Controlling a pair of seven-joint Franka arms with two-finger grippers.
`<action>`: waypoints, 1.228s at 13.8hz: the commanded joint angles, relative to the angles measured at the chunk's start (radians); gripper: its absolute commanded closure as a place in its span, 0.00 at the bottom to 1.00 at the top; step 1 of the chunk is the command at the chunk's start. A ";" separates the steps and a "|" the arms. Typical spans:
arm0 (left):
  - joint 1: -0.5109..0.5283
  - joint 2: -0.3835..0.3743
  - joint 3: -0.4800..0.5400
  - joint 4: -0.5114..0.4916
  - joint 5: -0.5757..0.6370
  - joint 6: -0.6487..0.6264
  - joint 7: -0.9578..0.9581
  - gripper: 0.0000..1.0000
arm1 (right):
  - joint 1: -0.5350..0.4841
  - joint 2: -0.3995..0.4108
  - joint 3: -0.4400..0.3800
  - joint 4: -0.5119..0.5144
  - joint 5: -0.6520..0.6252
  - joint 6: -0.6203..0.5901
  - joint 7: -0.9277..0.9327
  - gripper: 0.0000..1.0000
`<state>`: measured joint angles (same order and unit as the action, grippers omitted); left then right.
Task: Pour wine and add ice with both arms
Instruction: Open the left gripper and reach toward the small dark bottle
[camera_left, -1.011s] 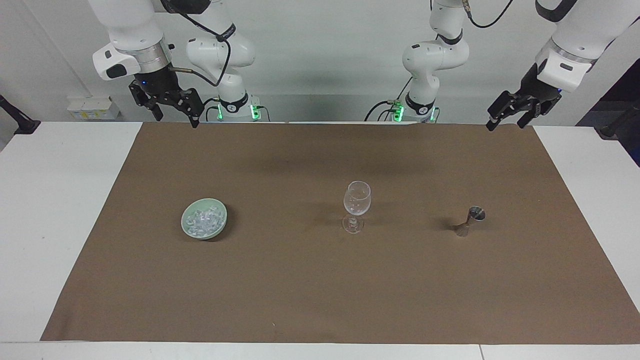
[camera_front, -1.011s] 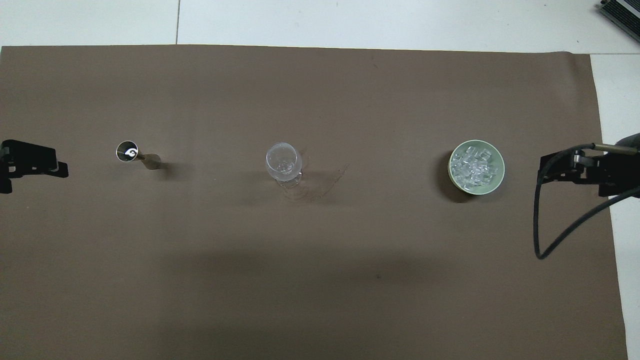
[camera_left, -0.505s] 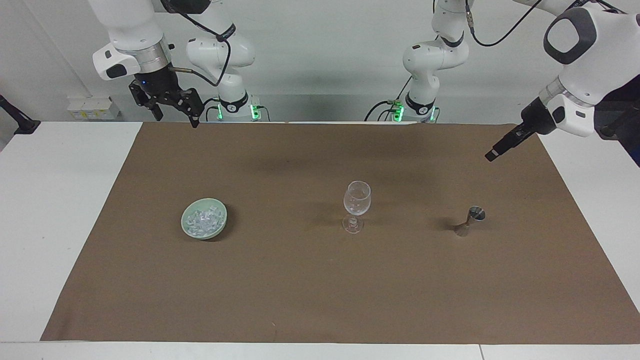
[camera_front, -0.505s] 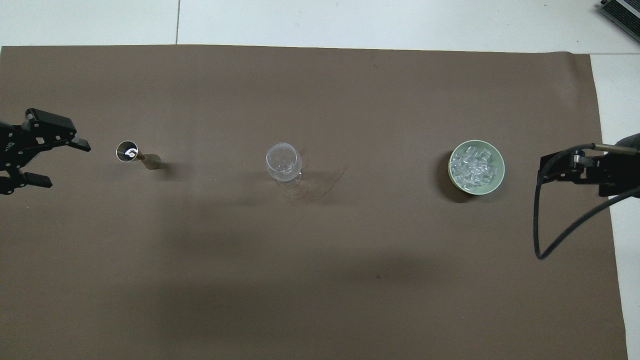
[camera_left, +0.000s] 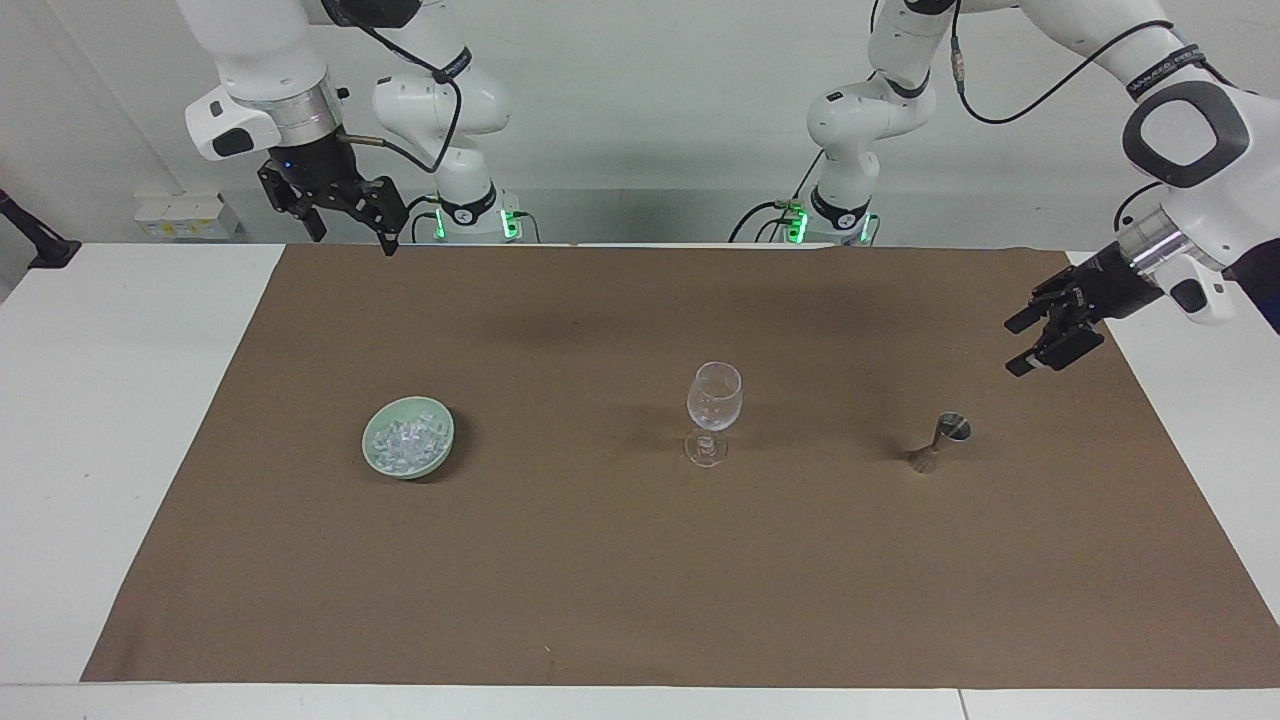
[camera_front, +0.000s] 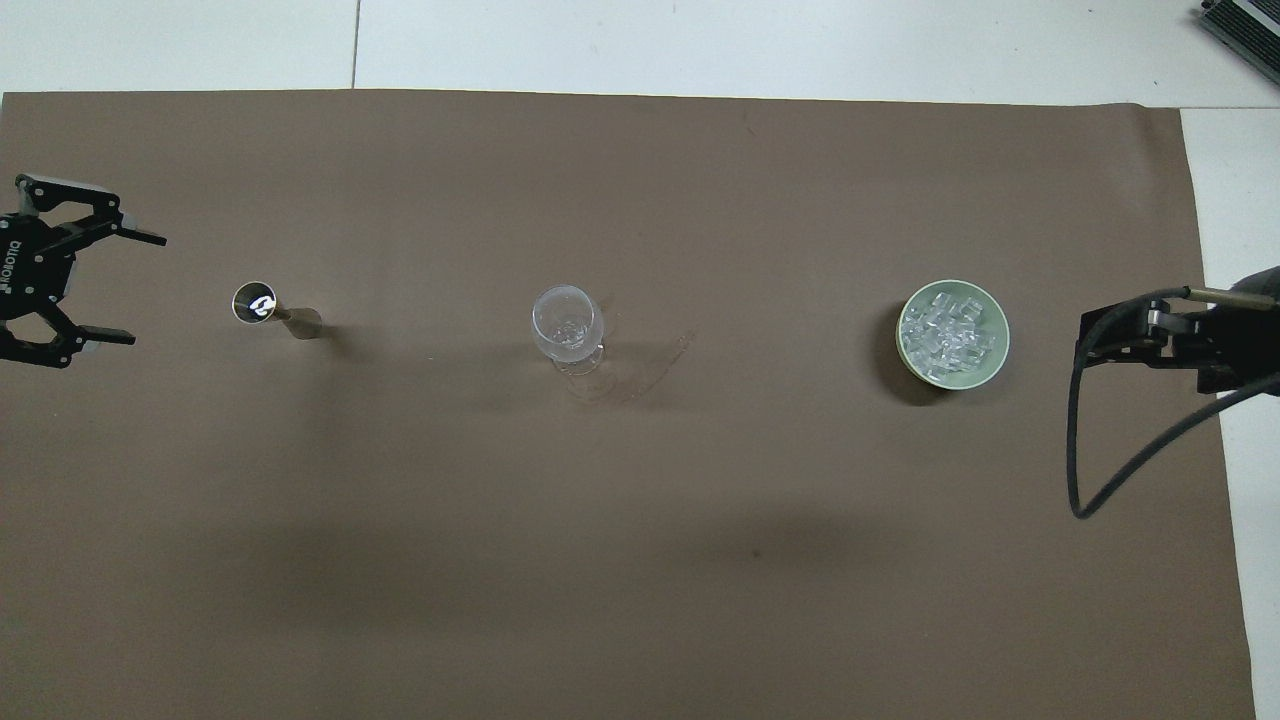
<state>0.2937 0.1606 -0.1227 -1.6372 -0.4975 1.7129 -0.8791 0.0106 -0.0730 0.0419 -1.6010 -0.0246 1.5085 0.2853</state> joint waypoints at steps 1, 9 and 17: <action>0.062 0.080 -0.008 -0.006 -0.122 0.040 -0.077 0.00 | -0.014 -0.016 0.003 -0.013 0.025 -0.005 -0.029 0.00; 0.128 0.247 -0.008 -0.046 -0.285 0.076 -0.159 0.00 | -0.014 -0.016 0.003 -0.013 0.025 -0.005 -0.029 0.00; 0.148 0.355 -0.012 -0.113 -0.418 0.156 -0.127 0.00 | -0.014 -0.016 0.003 -0.013 0.025 -0.005 -0.029 0.00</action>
<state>0.4399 0.5197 -0.1317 -1.7221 -0.8897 1.8519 -1.0235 0.0106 -0.0730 0.0419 -1.6010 -0.0246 1.5085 0.2853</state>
